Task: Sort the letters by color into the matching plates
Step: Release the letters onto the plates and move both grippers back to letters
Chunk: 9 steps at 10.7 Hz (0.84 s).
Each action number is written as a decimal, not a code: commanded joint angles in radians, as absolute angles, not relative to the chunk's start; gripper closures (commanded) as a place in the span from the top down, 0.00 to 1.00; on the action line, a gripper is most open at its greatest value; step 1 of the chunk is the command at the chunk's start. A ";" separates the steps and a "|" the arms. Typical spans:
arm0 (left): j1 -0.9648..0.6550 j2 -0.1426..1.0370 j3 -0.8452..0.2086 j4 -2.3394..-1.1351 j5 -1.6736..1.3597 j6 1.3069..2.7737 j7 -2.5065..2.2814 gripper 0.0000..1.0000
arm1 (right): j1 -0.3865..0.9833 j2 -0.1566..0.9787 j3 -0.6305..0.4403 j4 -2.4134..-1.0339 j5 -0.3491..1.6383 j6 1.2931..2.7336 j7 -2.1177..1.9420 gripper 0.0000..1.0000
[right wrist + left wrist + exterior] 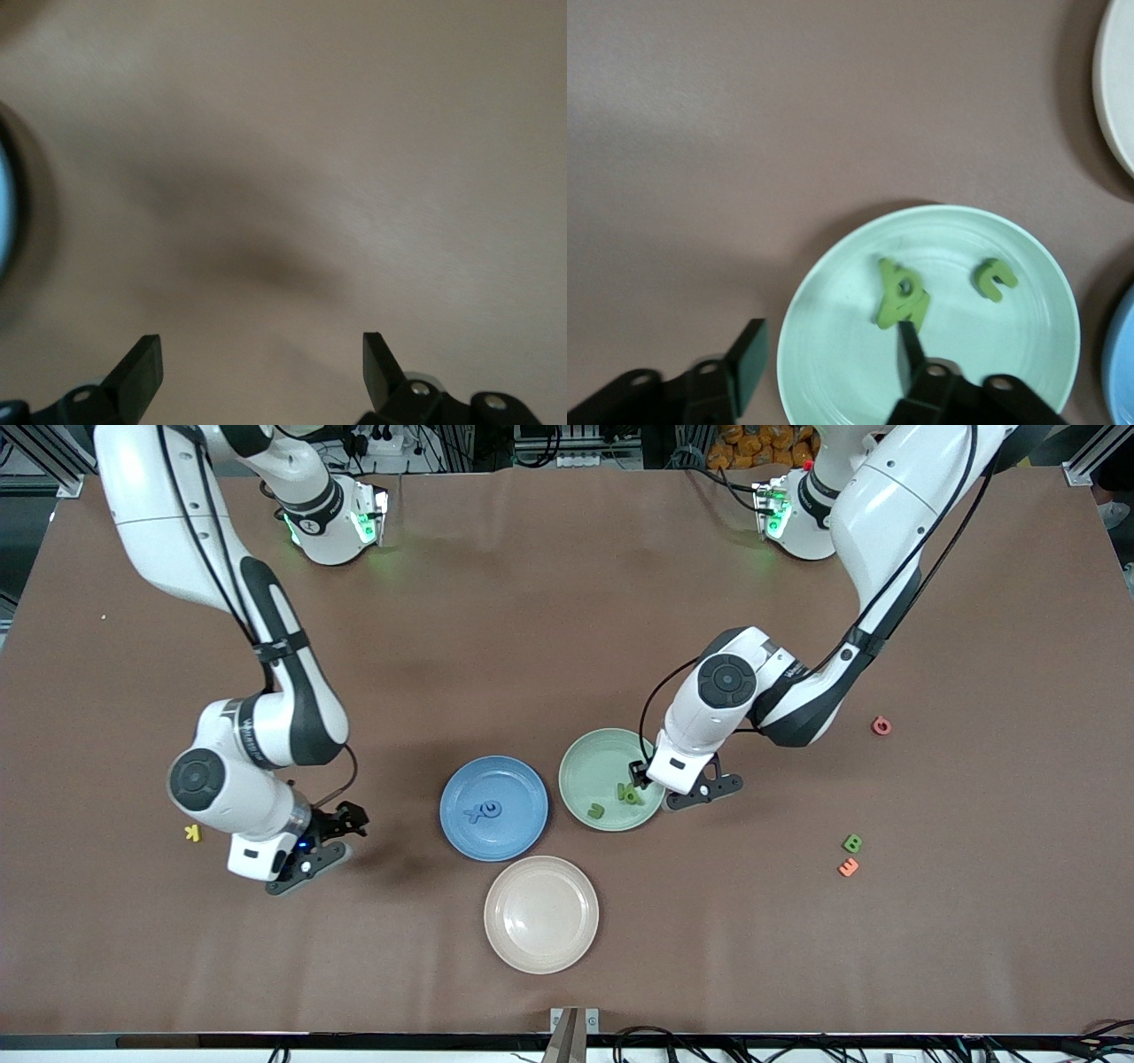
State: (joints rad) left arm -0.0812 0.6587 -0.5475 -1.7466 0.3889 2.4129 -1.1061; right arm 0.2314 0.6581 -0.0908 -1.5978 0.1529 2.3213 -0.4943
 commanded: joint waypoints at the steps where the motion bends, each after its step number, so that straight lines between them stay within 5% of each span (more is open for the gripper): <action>1: -0.086 0.657 -0.522 -1.724 0.396 2.393 -1.111 1.00 | 0.141 0.626 -0.075 -1.644 0.150 2.301 -0.749 1.00; 9: 0.037 0.638 -0.442 -1.724 0.408 2.352 -0.872 1.00 | -0.008 0.546 -0.077 -1.868 0.114 2.325 -1.041 1.00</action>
State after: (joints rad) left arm -0.0061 0.6555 -0.4391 -1.7197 0.3924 2.3972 -0.9469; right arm 0.0317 0.6194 -0.0934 -1.7639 0.1317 2.2970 -0.9849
